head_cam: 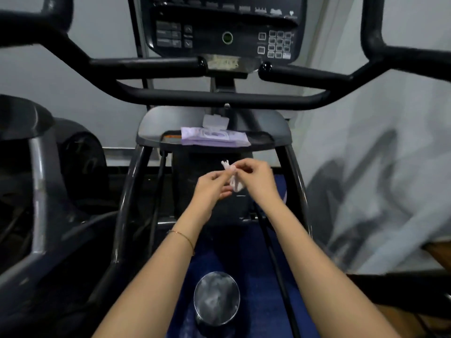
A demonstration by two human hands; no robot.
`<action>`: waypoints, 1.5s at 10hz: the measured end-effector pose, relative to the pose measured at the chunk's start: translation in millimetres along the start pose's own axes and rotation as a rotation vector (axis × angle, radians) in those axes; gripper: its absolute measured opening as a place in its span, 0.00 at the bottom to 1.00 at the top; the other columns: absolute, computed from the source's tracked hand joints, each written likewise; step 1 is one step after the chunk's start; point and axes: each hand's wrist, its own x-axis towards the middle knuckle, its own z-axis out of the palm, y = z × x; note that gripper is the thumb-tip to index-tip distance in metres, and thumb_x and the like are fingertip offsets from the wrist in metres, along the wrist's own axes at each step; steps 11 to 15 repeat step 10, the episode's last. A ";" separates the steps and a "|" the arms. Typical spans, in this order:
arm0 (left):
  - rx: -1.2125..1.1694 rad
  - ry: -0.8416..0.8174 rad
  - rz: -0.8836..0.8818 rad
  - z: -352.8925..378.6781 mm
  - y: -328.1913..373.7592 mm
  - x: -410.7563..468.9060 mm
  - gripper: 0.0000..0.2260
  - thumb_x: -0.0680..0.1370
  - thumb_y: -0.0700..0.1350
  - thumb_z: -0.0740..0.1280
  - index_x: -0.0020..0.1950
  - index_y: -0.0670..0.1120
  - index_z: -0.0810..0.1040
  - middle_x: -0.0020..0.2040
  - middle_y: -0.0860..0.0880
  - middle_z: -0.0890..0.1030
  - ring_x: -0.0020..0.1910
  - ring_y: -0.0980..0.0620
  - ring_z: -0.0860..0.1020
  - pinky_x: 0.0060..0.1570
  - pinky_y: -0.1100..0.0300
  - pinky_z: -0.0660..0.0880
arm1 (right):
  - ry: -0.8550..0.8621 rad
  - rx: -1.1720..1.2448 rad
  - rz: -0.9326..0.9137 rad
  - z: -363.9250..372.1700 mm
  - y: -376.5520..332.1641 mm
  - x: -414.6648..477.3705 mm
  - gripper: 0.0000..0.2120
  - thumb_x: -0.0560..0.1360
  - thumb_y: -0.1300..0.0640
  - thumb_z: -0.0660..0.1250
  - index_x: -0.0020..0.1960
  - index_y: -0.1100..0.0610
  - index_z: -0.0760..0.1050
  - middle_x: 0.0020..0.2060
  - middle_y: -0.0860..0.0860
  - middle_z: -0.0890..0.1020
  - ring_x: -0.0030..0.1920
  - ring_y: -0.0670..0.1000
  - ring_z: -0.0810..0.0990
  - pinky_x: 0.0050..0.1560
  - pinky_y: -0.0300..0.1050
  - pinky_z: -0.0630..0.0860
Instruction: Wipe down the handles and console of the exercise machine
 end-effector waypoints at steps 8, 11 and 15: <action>0.437 0.190 -0.477 -51.4 -320.5 78.0 0.22 0.76 0.37 0.67 0.69 0.37 0.70 0.58 0.41 0.79 0.51 0.45 0.79 0.48 0.58 0.73 | -0.354 -0.127 0.662 125.9 311.7 -72.4 0.16 0.74 0.66 0.63 0.61 0.65 0.75 0.53 0.57 0.81 0.49 0.50 0.81 0.45 0.29 0.72; 0.880 0.025 -0.515 -61.0 -342.3 62.3 0.25 0.80 0.45 0.63 0.74 0.39 0.61 0.71 0.43 0.69 0.68 0.47 0.70 0.62 0.63 0.66 | -0.458 -0.289 0.671 120.7 335.6 -92.7 0.19 0.78 0.62 0.60 0.68 0.61 0.68 0.66 0.57 0.74 0.65 0.54 0.73 0.64 0.41 0.68; 0.880 0.025 -0.515 -61.0 -342.3 62.3 0.25 0.80 0.45 0.63 0.74 0.39 0.61 0.71 0.43 0.69 0.68 0.47 0.70 0.62 0.63 0.66 | -0.458 -0.289 0.671 120.7 335.6 -92.7 0.19 0.78 0.62 0.60 0.68 0.61 0.68 0.66 0.57 0.74 0.65 0.54 0.73 0.64 0.41 0.68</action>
